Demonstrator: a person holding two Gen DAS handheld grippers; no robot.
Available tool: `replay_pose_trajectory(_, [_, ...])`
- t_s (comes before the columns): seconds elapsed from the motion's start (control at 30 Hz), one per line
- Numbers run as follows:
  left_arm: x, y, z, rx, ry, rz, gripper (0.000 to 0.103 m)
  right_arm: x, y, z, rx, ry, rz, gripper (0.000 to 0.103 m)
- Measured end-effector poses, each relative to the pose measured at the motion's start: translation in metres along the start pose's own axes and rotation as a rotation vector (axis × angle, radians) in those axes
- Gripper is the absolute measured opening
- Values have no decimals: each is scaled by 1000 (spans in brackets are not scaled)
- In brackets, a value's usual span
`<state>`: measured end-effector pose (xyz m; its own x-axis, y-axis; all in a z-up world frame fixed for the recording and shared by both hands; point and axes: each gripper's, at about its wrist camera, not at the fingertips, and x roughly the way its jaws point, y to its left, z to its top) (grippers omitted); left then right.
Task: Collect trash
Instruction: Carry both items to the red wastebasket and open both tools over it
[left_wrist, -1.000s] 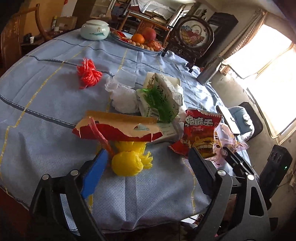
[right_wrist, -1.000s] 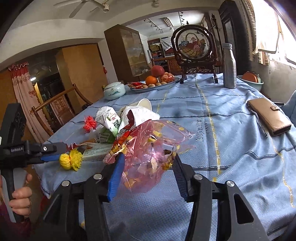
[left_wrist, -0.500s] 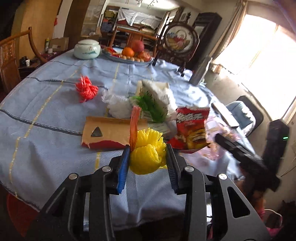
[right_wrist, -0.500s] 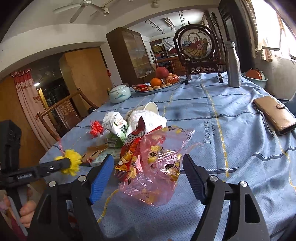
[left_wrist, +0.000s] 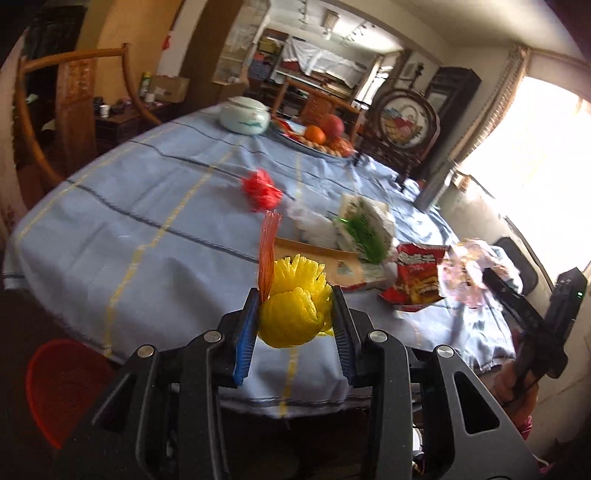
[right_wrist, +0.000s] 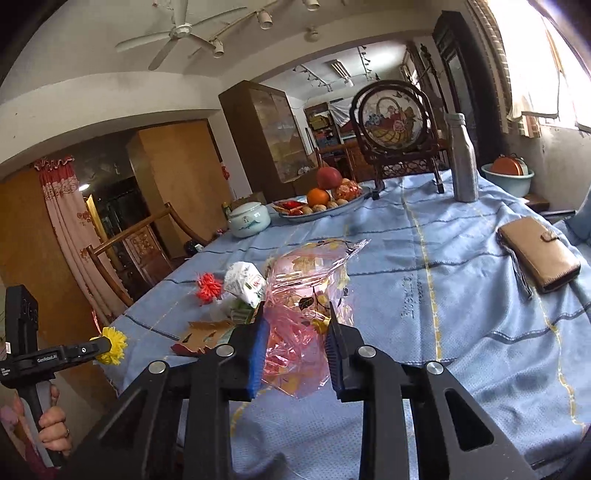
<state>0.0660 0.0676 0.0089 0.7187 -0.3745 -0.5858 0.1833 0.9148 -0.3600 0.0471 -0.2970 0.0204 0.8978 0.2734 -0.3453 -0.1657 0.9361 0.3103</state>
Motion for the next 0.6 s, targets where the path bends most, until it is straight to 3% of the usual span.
replay_pose_trajectory(0.17, [-40, 53, -18, -114, -29, 155, 39, 0, 39, 8, -63, -13, 121, 29])
replay_pose_trajectory(0.3, [-59, 106, -47, -259, 10, 304, 39, 18, 91, 5, -143, 34, 276, 29])
replay_pose_trajectory(0.4, [-61, 143, -66, -367, 41, 354, 39, 37, 122, 2, -180, 71, 339, 28])
replay_pose_trajectory(0.6, [-39, 193, -93, -456, 117, 410, 41, 78, 191, -19, -219, 228, 503, 25])
